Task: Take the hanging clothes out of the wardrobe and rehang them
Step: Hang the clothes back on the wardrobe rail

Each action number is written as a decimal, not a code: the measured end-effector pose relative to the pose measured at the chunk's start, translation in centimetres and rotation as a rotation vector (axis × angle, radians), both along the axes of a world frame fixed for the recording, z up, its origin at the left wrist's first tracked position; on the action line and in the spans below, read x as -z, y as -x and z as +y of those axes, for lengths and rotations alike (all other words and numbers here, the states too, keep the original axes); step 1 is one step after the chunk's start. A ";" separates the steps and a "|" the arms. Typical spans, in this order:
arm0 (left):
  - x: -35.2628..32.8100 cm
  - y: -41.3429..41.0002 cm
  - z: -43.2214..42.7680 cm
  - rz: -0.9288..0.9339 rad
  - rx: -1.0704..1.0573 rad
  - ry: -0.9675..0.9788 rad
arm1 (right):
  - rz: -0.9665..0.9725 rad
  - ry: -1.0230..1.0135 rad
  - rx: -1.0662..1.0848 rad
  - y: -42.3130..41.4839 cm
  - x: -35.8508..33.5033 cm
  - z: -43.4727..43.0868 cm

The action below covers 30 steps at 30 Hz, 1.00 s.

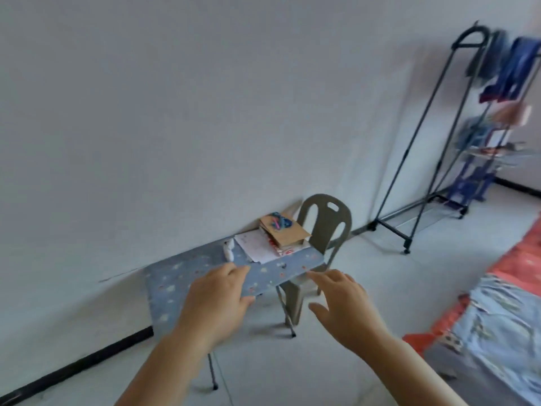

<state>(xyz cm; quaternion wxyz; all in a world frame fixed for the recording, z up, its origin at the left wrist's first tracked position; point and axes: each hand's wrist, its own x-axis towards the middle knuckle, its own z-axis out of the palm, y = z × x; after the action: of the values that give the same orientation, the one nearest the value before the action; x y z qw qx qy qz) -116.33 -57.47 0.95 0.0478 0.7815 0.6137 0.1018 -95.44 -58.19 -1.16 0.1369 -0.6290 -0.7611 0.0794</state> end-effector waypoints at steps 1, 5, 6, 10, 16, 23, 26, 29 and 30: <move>0.0 -2.9 1.0 0.009 0.073 0.004 | 0.005 0.003 0.061 -2.7 0.0 -0.4; 0.4 -13.5 3.9 -0.004 0.328 0.028 | 0.012 0.025 0.293 -11.9 0.5 -2.4; 0.6 -16.0 4.5 -0.010 0.389 0.037 | 0.020 0.039 0.353 -13.8 0.6 -2.9; 1.8 -25.5 6.5 0.027 0.642 0.059 | 0.042 0.072 0.597 -20.9 1.4 -4.7; 2.5 -38.3 7.6 0.082 0.950 0.058 | 0.009 0.130 0.913 -29.0 2.2 -7.4; 4.5 -50.3 6.9 0.078 1.146 0.119 | 0.029 0.137 1.121 -37.3 4.0 -9.8; 6.1 -55.5 6.8 0.116 1.186 0.133 | 0.056 0.132 1.142 -42.0 5.3 -9.8; 7.7 -60.8 7.0 0.161 1.160 0.137 | 0.086 0.160 1.130 -47.1 6.8 -9.5; 8.1 -62.6 7.1 0.181 1.150 0.136 | 0.093 0.166 1.121 -48.9 7.3 -9.4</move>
<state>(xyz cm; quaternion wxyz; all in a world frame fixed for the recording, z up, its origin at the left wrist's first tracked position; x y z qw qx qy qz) -53.71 -50.38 -7.13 0.0928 0.9898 0.0977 -0.0470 -46.51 -67.56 -8.41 0.1416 -0.9413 -0.2953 0.0820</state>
